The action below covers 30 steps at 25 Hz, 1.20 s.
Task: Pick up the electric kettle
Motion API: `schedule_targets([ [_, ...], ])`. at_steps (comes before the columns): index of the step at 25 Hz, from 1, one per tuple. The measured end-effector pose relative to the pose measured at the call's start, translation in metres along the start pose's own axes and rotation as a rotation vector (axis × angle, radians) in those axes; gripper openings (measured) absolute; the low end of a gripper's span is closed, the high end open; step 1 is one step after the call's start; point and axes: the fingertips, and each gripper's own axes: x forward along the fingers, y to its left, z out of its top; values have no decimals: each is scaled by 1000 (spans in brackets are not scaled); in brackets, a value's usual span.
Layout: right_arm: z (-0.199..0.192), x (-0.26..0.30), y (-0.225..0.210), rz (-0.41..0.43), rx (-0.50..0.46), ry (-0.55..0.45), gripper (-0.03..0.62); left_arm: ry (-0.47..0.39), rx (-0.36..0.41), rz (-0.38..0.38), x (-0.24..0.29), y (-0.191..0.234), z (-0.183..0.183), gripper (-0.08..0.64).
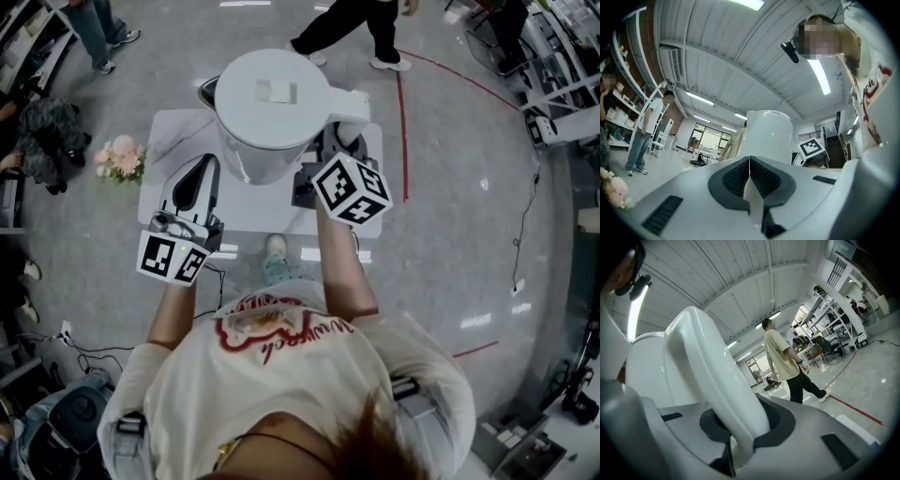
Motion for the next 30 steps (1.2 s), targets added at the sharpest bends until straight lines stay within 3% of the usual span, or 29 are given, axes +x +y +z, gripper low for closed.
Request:
schedule_targets([
  [10, -33, -121, 45, -33, 8, -15, 66, 21, 5, -35, -117, -49, 13, 12],
  [18, -43, -227, 64, -72, 1, -31, 66, 28, -2, -112, -188, -111, 22, 13],
  [30, -29, -280, 99, -33, -4, -70, 66, -20, 3, -109, -230, -135, 50, 12],
])
